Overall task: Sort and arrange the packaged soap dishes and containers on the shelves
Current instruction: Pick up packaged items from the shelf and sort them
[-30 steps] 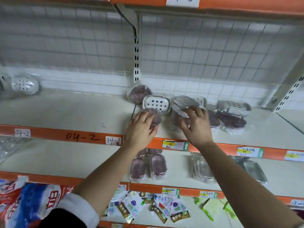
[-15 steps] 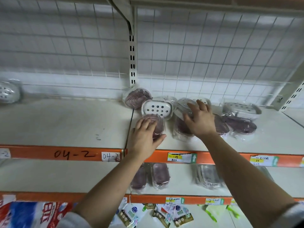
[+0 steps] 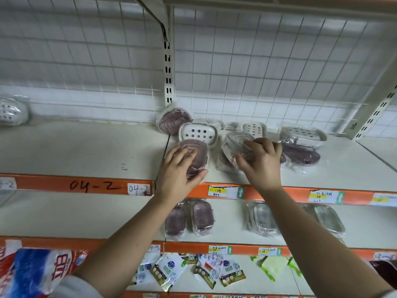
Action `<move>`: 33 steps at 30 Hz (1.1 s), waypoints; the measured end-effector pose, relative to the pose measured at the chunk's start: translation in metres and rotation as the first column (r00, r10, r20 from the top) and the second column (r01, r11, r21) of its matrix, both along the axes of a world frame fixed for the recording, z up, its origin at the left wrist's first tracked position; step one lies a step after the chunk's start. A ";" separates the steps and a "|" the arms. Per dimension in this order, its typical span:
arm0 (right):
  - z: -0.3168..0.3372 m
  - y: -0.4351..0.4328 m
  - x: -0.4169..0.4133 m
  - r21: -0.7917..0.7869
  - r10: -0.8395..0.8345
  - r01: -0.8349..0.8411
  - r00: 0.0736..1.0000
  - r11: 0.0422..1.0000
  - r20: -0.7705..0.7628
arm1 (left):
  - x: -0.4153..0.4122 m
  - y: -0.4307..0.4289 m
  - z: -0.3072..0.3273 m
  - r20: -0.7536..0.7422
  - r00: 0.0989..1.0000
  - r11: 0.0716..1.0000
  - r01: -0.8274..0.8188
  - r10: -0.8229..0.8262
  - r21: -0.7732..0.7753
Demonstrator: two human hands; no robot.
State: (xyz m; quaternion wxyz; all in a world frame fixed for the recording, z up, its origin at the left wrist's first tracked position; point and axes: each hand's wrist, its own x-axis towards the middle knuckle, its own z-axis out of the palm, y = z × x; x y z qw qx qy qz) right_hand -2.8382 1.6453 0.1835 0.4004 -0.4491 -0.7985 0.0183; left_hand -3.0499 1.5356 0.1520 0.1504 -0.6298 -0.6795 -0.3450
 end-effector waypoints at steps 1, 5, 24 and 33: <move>-0.004 -0.010 0.006 0.016 0.009 -0.009 1.000 1.000 -0.005 | 0.004 -0.006 -0.001 -0.007 1.000 1.000 -0.003 0.003 0.009; -0.023 -0.048 0.031 0.042 0.057 -0.056 0.998 0.998 -0.029 | 0.022 -0.035 -0.006 -0.023 1.000 1.000 -0.007 0.007 0.011; -0.159 -0.192 0.095 -0.232 0.167 -0.184 0.982 0.955 -0.090 | 0.089 -0.169 -0.107 0.034 0.998 0.959 -0.042 0.053 -0.279; -0.220 -0.162 0.069 -0.312 0.124 -0.148 0.987 0.938 -0.098 | 0.058 -0.125 -0.184 0.146 0.985 0.952 -0.044 0.091 -0.302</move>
